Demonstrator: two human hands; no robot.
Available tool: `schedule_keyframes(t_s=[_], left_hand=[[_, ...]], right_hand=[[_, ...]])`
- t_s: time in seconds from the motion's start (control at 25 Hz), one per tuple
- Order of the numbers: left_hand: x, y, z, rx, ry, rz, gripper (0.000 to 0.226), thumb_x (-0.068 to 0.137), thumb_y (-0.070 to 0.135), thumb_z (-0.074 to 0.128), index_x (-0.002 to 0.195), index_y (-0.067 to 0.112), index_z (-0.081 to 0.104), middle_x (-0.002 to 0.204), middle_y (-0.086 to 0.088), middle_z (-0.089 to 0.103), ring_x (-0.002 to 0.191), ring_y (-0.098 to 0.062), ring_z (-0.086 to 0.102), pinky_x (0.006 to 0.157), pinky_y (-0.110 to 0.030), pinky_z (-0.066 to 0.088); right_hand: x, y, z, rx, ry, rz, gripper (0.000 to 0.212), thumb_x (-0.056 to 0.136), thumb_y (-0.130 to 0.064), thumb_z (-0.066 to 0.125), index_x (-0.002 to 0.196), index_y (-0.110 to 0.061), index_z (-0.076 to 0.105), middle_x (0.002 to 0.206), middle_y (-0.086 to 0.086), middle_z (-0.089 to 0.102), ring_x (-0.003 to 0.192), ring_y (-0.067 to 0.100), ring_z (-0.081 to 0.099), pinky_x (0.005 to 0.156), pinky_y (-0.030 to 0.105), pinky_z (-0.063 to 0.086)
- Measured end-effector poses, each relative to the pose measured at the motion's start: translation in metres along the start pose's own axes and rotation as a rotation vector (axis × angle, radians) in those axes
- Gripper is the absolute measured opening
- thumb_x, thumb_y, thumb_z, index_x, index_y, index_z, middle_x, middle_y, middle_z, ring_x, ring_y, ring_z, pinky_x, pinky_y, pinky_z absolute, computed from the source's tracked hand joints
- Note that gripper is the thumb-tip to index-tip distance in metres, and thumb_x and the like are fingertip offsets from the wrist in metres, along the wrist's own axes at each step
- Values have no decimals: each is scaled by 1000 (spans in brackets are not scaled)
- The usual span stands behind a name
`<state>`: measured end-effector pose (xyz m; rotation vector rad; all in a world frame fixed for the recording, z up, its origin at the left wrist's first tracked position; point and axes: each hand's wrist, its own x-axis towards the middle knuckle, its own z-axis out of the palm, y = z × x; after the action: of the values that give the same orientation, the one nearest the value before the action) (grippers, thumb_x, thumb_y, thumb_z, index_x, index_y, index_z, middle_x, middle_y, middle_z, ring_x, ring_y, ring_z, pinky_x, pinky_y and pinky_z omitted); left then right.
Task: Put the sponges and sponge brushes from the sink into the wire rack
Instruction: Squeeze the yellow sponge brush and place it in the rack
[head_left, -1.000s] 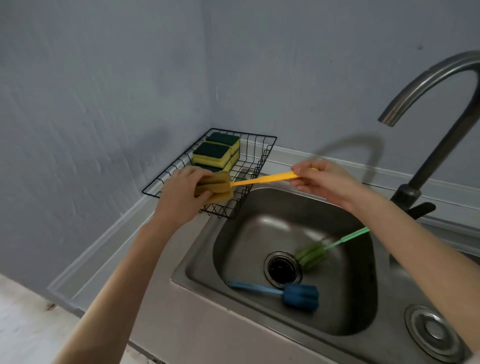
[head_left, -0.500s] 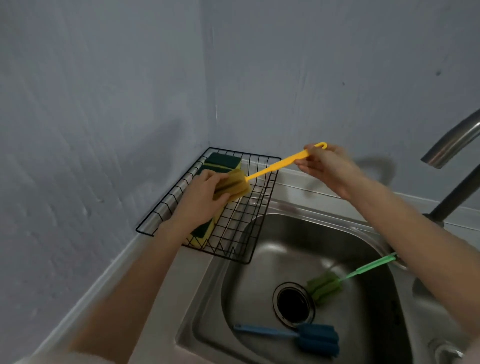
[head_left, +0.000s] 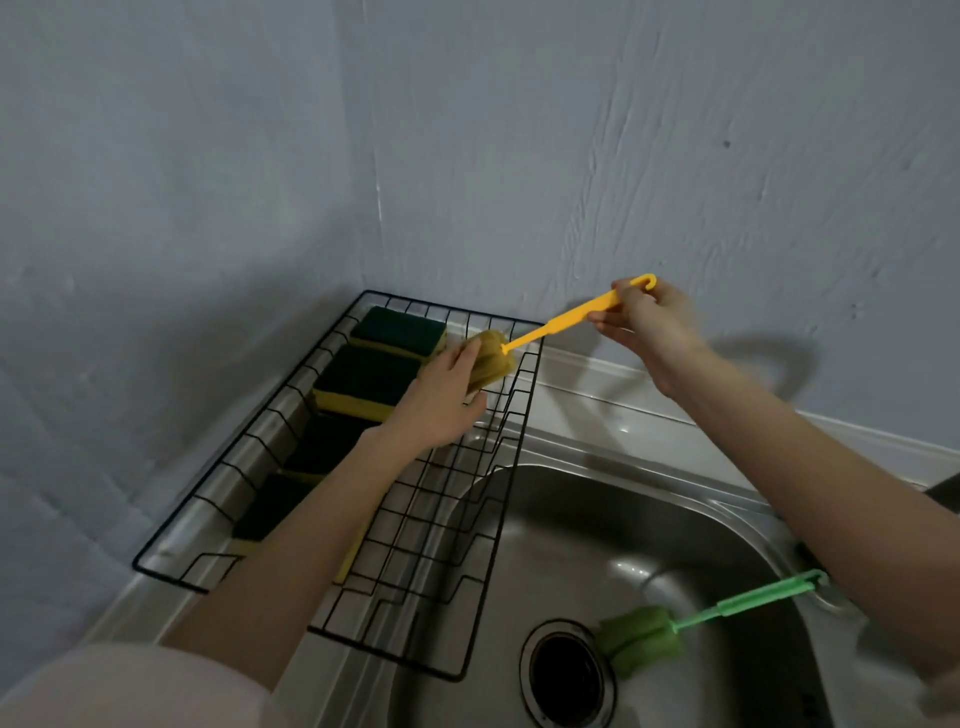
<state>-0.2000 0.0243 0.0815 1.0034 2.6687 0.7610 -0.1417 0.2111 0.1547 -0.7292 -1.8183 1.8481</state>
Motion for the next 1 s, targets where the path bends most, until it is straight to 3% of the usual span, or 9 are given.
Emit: schedule_keyframes(t_s=[0.16,0.36,0.48,0.64,0.8,0.88,1.0], left_hand=[[20,-11,16,120,-10,13,63,90,19,45,142,12,9,151,-12,24,129,-29,39,108,-45,35],[25,-16,27,99,-73,-23,63,91,16,43,142,12,6,155,-7,13,134,-28,33,110,-46,35],[22,-13,24,102,-27,2,57,91,15,43,141,13,15,153,-9,21,135,-27,32,111,-46,33],[11,-3,12,98,70,20,49,91,14,43,137,11,27,143,-11,39,119,-25,49,101,-40,44],[-7,24,-4,54,100,87,38,90,11,43,128,10,42,122,-13,56,87,-19,56,77,-32,49],[-17,41,-12,56,111,124,33,90,13,43,123,11,48,112,-13,59,78,-17,51,71,-34,47],[-33,69,-18,111,124,181,31,90,13,42,120,11,50,112,-14,60,86,-25,55,73,-36,46]], right_hand=[[14,22,6,21,-8,13,8,95,-12,43,97,-6,47,67,2,58,57,10,62,55,14,54],[19,40,6,67,-55,78,18,94,-9,45,77,-13,50,75,6,57,66,13,61,54,14,56],[16,45,-2,19,-92,122,16,92,-4,45,80,-13,49,85,6,55,70,13,60,62,18,55],[2,42,-13,-23,-114,200,9,90,-3,45,95,-9,50,99,10,51,74,14,59,68,22,51],[-24,29,-31,-76,-129,247,42,90,-4,47,131,-3,38,96,9,52,91,23,57,70,24,50],[-41,23,-43,-127,-144,220,42,90,-4,46,132,-3,38,93,6,53,93,22,56,78,28,50],[-64,16,-60,-226,-163,177,40,89,-5,48,129,-3,44,100,10,57,84,17,59,79,29,49]])
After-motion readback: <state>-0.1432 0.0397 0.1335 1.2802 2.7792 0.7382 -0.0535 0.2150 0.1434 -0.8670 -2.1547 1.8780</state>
